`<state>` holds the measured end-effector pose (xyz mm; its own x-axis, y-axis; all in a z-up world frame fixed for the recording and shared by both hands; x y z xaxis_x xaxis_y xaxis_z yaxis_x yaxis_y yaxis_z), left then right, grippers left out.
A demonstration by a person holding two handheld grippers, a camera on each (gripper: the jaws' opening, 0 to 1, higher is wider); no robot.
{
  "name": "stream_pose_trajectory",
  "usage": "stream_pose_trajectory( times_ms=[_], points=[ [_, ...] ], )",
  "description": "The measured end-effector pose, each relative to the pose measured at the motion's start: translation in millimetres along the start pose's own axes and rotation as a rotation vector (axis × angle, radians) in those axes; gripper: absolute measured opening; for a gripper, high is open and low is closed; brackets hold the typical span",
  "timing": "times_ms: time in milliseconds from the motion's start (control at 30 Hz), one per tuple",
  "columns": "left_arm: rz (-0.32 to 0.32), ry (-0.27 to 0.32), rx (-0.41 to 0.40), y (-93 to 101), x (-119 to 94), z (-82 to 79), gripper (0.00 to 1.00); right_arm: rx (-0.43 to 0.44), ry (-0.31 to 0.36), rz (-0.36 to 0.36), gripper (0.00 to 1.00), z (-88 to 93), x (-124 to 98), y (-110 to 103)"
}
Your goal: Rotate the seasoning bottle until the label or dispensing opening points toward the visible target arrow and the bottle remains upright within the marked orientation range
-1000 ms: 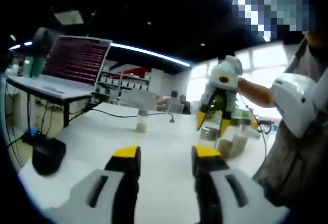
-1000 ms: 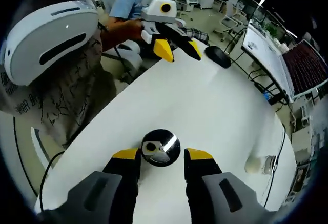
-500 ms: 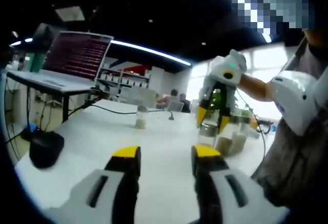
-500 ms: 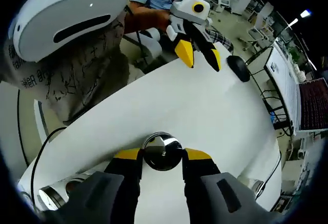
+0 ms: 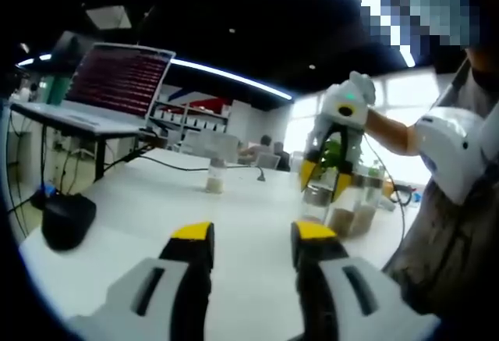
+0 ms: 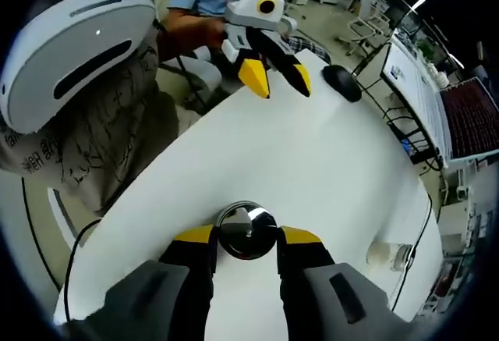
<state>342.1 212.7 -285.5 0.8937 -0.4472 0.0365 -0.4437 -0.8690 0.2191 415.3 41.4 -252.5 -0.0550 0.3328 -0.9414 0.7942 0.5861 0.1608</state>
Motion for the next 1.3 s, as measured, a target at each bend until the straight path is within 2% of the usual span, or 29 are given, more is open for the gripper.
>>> stream_pose_trajectory(
  times_ms=[333, 867, 1067, 1133, 1233, 1300],
  points=[
    [0.020, 0.005, -0.013, 2.6, 5, -0.4, 0.42, 0.216, -0.028, 0.033, 0.29, -0.7, -2, -1],
    [0.028, -0.012, -0.026, 2.6, 9, 6.5, 0.41, 0.452, -0.062, 0.097, 0.29, 3.8, -2, -2],
    [0.034, -0.011, -0.028, 3.3, 11, 7.0, 0.41, 0.452, -0.058, 0.109, 0.29, 4.8, -2, -3],
    [0.036, -0.014, -0.028, 3.6, 11, 8.0, 0.41, 0.377, -0.025, 0.104, 0.30, 1.3, -4, -2],
    [0.036, -0.017, -0.031, 3.2, 12, 9.6, 0.41, 0.376, 0.012, 0.125, 0.47, -2.4, -13, -1],
    [0.040, -0.016, -0.029, 4.0, 13, 9.6, 0.41, 0.376, 0.035, 0.118, 0.48, -2.8, -16, -4]
  ],
)
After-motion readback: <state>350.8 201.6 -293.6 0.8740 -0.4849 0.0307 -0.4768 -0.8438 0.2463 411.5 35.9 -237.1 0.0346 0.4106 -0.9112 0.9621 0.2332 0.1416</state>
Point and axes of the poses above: the point that each gripper's makers call its tool centre point, and the gripper's own axes: x roughly forward along the fingers, y roughly to its right, z roughly out of its underside, the point moved 3 cm from there along -x, roughly backward along the fingers, and after that the axes turned 3 degrees about z, right-handed, at the moved point
